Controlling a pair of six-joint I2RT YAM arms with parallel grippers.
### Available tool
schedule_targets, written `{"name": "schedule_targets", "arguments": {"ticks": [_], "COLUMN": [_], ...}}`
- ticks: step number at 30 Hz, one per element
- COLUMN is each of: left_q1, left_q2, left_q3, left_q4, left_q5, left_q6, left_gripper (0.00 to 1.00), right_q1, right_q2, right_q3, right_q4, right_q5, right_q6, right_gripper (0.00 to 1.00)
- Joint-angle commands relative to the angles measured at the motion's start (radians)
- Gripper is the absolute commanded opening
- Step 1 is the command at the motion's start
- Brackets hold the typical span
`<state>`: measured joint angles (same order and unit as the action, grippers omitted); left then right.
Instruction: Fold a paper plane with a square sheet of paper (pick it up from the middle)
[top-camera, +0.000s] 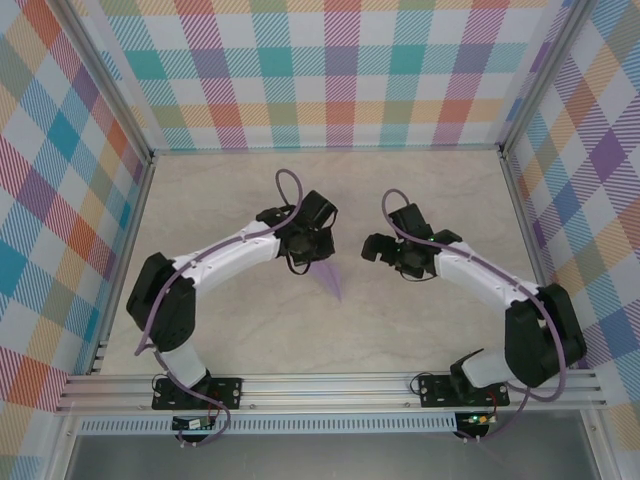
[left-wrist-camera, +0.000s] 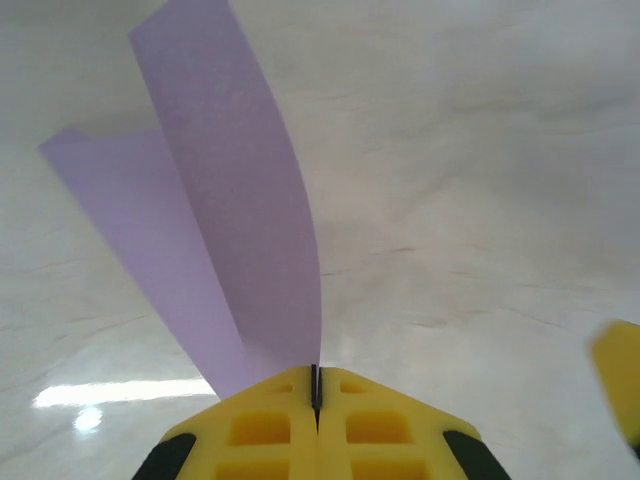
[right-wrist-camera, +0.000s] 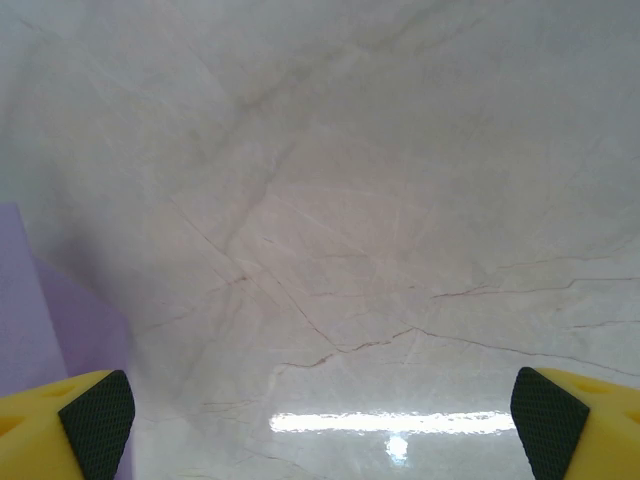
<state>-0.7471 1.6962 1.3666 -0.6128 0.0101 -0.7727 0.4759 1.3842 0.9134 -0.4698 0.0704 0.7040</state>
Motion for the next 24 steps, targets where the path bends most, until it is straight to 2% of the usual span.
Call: {"name": "schedule_targets", "arguments": {"ticks": [1, 6, 10, 15, 24], "left_q1": [0.024, 0.047, 0.059, 0.061, 0.075], "left_q2": [-0.072, -0.084, -0.041, -0.011, -0.002], "left_q3": [-0.063, -0.196, -0.29, -0.365, -0.486], "left_q4": [0.166, 0.399, 0.564, 0.676, 0.742], "left_q5": [0.133, 0.249, 0.322, 0.313, 0.259], "left_q6": [0.079, 0.06, 0.034, 0.042, 0.001], "left_gripper": [0.0, 0.0, 0.0, 0.0, 0.0], "right_q1": [-0.027, -0.036, -0.036, -0.034, 0.0], "right_q2": [-0.092, -0.146, -0.144, -0.099, 0.005], "right_q3": [0.027, 0.021, -0.029, -0.078, -0.088], "right_q4": [-0.022, 0.015, 0.119, 0.221, 0.266], "right_q5": [-0.015, -0.085, -0.218, -0.338, -0.386], "right_q6": [0.02, -0.027, -0.034, -0.005, -0.029], "right_gripper": [0.99, 0.98, 0.87, 0.81, 0.72]}}
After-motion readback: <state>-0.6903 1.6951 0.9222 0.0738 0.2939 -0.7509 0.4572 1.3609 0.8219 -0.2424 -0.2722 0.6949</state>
